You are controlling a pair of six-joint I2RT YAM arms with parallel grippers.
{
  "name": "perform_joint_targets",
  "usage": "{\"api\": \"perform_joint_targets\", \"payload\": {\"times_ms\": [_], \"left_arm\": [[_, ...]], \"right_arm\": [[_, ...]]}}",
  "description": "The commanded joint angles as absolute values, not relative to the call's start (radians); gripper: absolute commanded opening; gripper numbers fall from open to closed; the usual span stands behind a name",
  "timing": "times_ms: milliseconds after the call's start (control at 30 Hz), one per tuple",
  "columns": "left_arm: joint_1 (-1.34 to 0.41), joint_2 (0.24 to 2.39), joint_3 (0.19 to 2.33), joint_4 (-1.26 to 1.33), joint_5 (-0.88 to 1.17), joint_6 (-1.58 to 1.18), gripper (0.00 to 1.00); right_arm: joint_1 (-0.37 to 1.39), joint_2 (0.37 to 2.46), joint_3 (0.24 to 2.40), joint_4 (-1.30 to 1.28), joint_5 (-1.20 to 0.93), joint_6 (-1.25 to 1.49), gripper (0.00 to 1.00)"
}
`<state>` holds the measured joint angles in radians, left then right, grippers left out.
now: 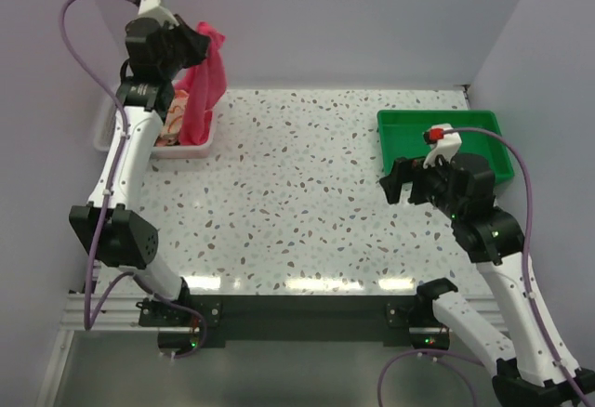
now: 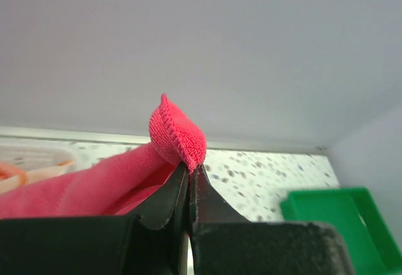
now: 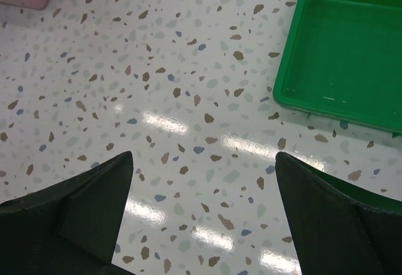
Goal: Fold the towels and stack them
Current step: Grab crumpled towel, then move the towel to the center of the board
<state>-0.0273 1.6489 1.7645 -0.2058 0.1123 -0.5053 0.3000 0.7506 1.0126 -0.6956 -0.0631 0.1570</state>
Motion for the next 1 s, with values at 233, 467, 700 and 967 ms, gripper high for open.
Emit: {"api": "perform_joint_targets", "payload": {"times_ms": [233, 467, 700, 967], "left_arm": [[-0.267, 1.467, 2.003, -0.245, 0.42, -0.546, 0.0], [-0.293, 1.307, 1.878, -0.1, 0.57, -0.702, 0.0], [-0.298, 1.18, 1.506, -0.034, 0.558, -0.67, 0.0], [-0.296, 1.262, 0.959, 0.008, 0.243, -0.487, 0.03]], "right_arm": [[0.296, 0.716, 1.15, -0.664, -0.023, 0.143, 0.99], [0.296, 0.698, 1.163, -0.658, -0.002, 0.143, 0.99], [0.296, 0.701, 1.112, -0.644, -0.021, 0.164, 0.99], [0.298, 0.836, 1.048, -0.629, -0.127, 0.176, 0.99]]}}
